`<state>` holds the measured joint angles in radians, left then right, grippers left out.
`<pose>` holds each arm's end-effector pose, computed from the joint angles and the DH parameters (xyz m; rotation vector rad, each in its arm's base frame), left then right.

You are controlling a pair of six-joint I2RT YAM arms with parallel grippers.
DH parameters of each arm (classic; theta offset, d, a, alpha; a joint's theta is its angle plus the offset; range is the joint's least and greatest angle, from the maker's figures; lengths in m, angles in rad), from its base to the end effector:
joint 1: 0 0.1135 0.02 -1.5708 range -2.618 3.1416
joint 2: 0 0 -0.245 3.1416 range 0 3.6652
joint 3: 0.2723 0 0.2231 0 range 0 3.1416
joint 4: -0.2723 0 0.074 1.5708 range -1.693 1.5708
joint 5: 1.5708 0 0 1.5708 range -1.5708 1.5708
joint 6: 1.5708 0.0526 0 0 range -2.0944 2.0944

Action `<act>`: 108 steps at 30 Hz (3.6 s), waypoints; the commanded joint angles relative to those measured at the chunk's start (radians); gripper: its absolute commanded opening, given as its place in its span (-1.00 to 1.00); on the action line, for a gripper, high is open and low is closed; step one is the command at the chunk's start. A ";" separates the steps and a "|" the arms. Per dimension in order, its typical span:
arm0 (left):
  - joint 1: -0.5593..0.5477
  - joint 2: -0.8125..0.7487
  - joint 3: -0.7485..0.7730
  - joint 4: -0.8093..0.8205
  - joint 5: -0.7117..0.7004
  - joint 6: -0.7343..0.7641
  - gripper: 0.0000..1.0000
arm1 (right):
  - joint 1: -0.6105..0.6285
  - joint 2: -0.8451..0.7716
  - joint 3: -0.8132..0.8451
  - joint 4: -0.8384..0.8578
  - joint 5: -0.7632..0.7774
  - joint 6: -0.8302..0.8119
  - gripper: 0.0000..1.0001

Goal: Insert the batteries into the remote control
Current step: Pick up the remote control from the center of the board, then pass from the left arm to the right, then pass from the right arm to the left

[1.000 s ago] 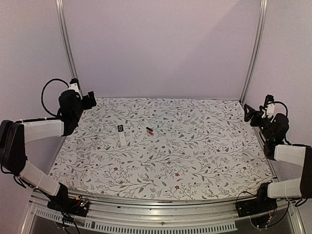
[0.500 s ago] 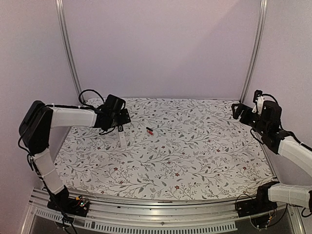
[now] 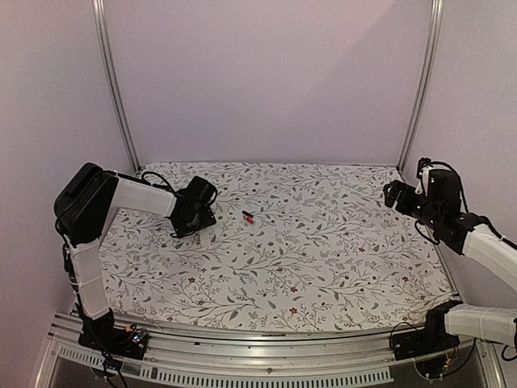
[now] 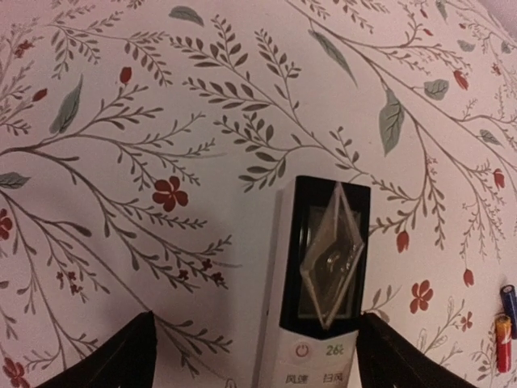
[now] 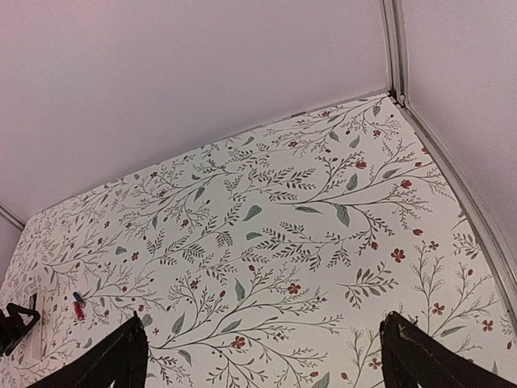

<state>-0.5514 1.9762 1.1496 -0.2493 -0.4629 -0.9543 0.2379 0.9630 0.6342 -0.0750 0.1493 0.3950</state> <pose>0.3222 -0.1706 0.1147 -0.6391 2.3935 -0.0019 0.2144 0.0439 0.2525 0.2525 1.9632 0.2656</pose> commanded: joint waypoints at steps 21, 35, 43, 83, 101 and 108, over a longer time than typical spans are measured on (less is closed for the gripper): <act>0.016 -0.171 -0.148 0.242 0.125 0.105 -0.92 | 0.016 -0.071 0.031 -0.003 -0.077 -0.001 0.98; -0.206 -0.670 -0.229 0.953 0.713 0.706 -1.00 | 0.280 -0.020 0.277 0.275 -0.522 -0.134 0.98; -0.321 -0.715 -0.227 1.103 0.926 0.721 -1.00 | 0.598 0.230 0.511 0.353 -0.745 -0.312 0.98; -0.412 -0.752 -0.250 1.041 0.736 0.759 0.96 | 0.741 0.423 0.500 0.398 -0.405 -0.422 -1.00; -0.413 -0.910 -0.076 0.086 0.759 1.229 0.93 | 0.768 0.365 0.549 -0.264 -0.259 -1.033 -0.94; -0.412 -0.953 -0.185 0.111 0.842 1.318 0.98 | 0.768 0.344 0.557 -0.343 -0.336 -1.098 -0.84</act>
<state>-0.9531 1.0187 1.0065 -0.0685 0.2970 0.2733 1.0012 1.3323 1.1786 -0.3546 -0.1032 -0.6342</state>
